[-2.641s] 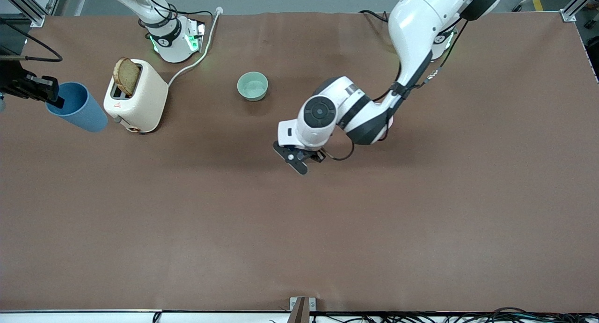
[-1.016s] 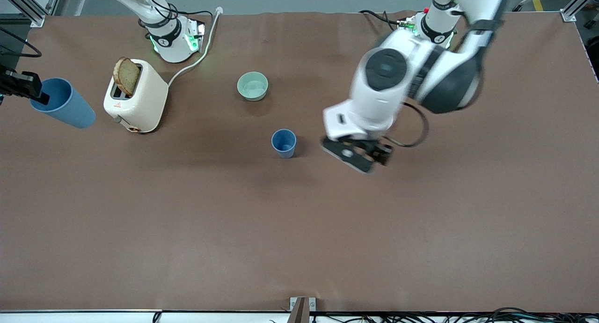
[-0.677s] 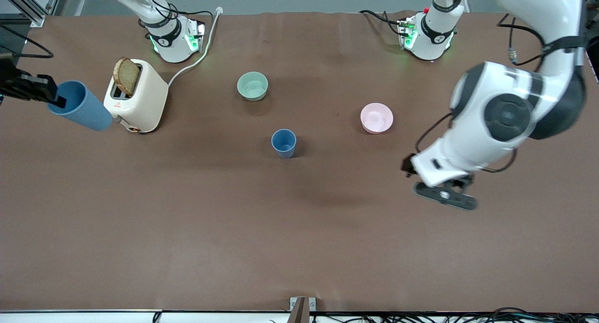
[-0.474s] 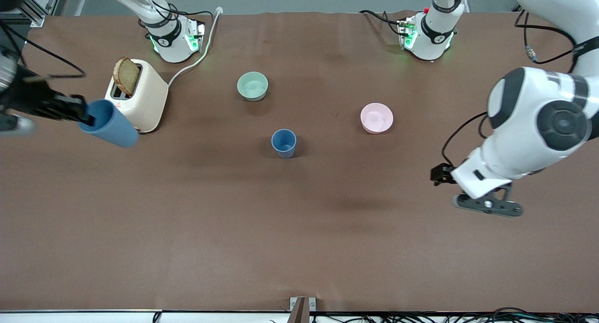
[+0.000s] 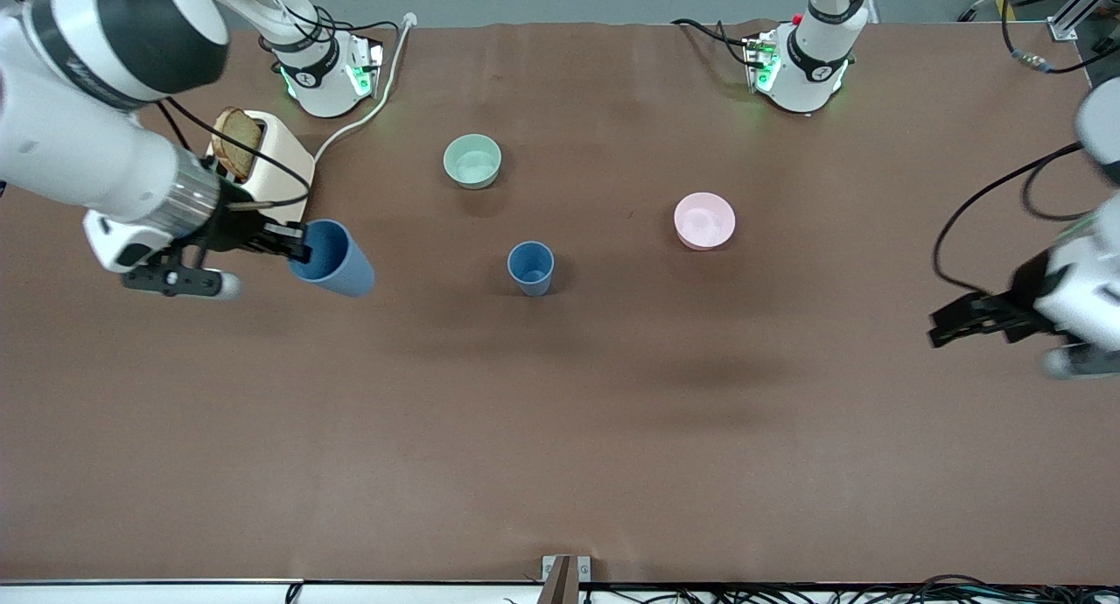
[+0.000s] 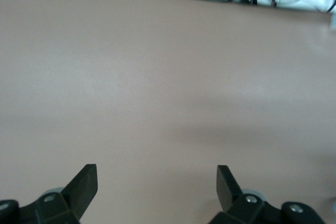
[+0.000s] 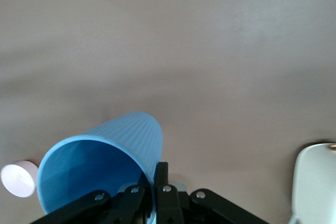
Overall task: Stack blue cups with both arms
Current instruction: 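Lower the held blue cup into the placed cup with the right gripper, then open the right gripper to release the stacked cup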
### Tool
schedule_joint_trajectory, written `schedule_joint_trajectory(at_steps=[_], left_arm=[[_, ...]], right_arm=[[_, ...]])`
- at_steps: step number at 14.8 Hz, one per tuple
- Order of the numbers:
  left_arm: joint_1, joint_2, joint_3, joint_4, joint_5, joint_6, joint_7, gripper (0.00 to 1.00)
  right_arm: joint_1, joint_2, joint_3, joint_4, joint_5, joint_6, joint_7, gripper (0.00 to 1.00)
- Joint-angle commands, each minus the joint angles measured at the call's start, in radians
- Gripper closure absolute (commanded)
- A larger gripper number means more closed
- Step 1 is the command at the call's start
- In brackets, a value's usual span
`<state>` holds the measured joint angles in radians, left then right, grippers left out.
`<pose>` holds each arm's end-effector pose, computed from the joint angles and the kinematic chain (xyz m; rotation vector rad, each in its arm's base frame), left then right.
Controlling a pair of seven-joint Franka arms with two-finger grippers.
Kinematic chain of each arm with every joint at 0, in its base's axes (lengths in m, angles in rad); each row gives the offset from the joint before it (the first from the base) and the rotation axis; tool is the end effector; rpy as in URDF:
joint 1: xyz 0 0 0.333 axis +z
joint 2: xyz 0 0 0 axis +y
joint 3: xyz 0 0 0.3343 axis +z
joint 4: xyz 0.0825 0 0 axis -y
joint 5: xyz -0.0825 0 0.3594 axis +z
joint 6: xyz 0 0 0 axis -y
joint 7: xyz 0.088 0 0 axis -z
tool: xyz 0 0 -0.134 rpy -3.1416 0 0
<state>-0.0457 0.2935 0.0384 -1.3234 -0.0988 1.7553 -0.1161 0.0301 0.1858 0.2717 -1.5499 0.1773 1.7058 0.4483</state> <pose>0.6440 -0.0198 0.5750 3.0340 0.1789 0.2023 0.5645 0.1846 0.5388 -2.9254 0.2587 0.1536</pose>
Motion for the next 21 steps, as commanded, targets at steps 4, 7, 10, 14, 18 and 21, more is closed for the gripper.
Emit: schedule_joint_trajectory(at_steps=[4, 7, 10, 14, 18, 21], left_arm=[[0.030, -0.121, 0.006, -0.030, 0.029, -0.108, 0.006, 0.00], [0.038, -0.158, -0.037, -0.037, 0.051, -0.146, 0.015, 0.00], [0.038, -0.194, -0.038, -0.086, 0.045, -0.162, 0.001, 0.00], [0.041, -0.244, -0.035, -0.174, 0.054, -0.120, 0.016, 0.00], [0.049, -0.289, -0.038, -0.264, 0.056, -0.053, 0.016, 0.00], [0.043, -0.270, -0.038, -0.246, 0.065, -0.049, 0.016, 0.00]], right_arm=[[-0.004, -0.002, 0.239, -0.162, -0.078, 0.164, 0.332, 0.99], [-0.004, -0.002, 0.279, -0.254, -0.078, 0.250, 0.380, 0.98], [0.010, -0.002, 0.308, -0.306, -0.078, 0.332, 0.435, 0.98], [0.014, 0.000, 0.363, -0.380, -0.078, 0.465, 0.527, 0.98], [0.025, 0.015, 0.368, -0.406, -0.084, 0.517, 0.546, 0.99], [0.027, 0.017, 0.379, -0.435, -0.116, 0.563, 0.570, 0.99]])
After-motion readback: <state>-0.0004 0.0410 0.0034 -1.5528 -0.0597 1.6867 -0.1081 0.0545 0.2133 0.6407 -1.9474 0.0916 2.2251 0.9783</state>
